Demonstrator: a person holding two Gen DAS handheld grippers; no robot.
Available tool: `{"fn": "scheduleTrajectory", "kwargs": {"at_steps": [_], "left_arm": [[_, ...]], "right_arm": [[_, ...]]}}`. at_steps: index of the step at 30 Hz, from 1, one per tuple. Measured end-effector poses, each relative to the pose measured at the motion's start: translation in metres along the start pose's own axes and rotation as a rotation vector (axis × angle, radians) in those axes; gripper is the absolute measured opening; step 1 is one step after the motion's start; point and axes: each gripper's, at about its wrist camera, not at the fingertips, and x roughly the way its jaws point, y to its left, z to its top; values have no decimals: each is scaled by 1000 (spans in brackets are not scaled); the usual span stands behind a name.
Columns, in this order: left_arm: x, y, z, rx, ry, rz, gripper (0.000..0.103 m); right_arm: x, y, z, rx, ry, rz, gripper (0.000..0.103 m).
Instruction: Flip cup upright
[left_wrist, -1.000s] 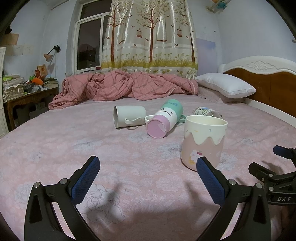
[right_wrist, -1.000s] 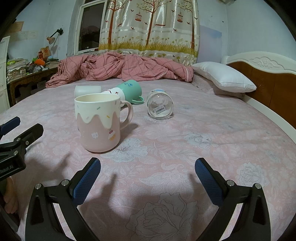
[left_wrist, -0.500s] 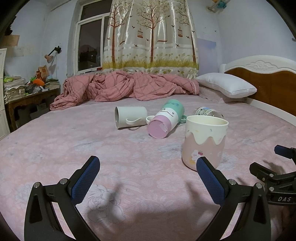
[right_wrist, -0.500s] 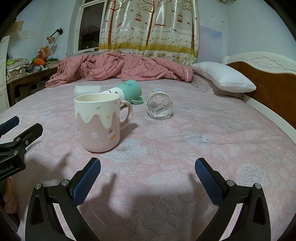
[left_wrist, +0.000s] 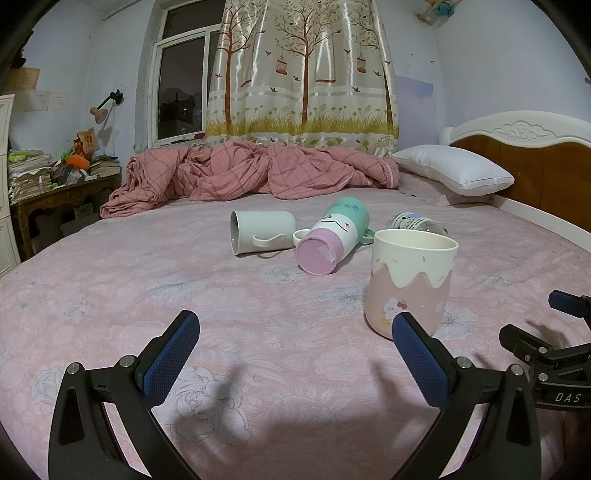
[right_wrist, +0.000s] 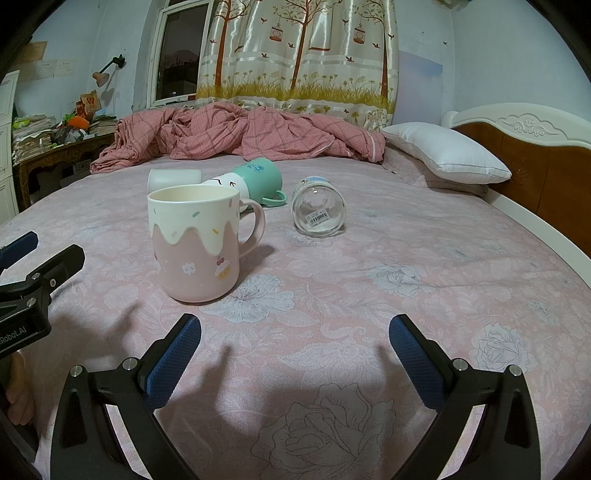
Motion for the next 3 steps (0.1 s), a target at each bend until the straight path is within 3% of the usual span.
{"fn": "scheduleTrajectory", "kwargs": {"at_steps": [3], "left_arm": [[0, 0, 0, 1, -1, 0, 103]], "right_arm": [[-1, 0, 0, -2, -1, 1, 103]]}}
